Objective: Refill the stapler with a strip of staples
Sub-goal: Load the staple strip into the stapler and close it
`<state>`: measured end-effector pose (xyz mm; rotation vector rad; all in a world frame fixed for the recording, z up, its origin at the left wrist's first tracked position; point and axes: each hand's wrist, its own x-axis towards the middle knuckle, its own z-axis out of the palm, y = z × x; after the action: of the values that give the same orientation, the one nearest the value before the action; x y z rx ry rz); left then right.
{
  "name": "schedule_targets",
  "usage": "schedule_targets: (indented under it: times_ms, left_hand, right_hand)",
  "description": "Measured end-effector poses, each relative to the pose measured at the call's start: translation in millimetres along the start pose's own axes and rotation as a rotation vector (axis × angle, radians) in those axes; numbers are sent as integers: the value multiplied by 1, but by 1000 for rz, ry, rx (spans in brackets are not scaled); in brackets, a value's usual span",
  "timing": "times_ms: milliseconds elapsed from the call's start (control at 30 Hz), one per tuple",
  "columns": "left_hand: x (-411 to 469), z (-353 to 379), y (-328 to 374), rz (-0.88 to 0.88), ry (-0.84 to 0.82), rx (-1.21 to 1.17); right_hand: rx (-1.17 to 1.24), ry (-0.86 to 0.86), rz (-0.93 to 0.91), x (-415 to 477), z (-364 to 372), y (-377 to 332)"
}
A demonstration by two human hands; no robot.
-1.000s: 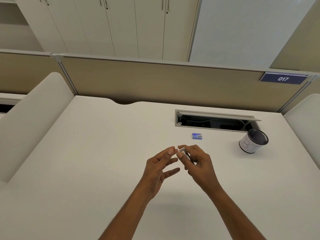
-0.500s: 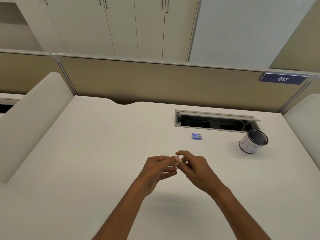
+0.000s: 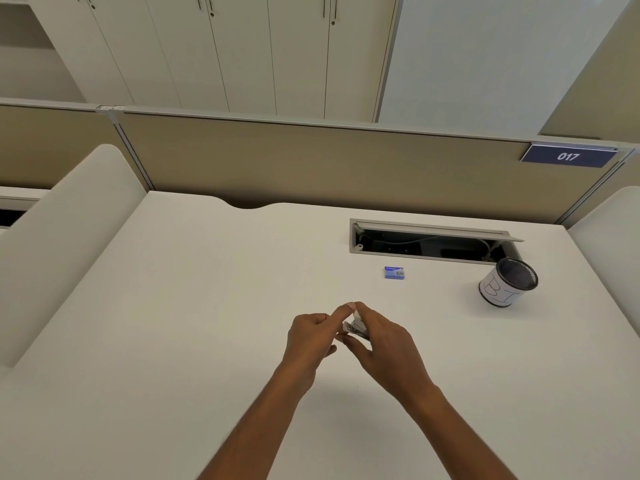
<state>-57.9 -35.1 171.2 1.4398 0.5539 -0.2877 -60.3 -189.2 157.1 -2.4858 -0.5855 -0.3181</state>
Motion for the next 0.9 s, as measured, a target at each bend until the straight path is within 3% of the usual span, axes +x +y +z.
schedule_targets:
  times_ms: [133,333,467,900]
  left_hand:
    - [2,-5,0,14,-52,-28]
    - [-1,-15,3,46,-270,-150]
    - [-5,-15,3,45,-318,-203]
    - [-15,-11,1,-14,-399,-360]
  right_hand:
    - [20,-14,41,1,0,7]
    - [332,-18,143,5,-2,12]
    - [425,-15,151,5,-2,11]
    - [242,79,70,7,-10,1]
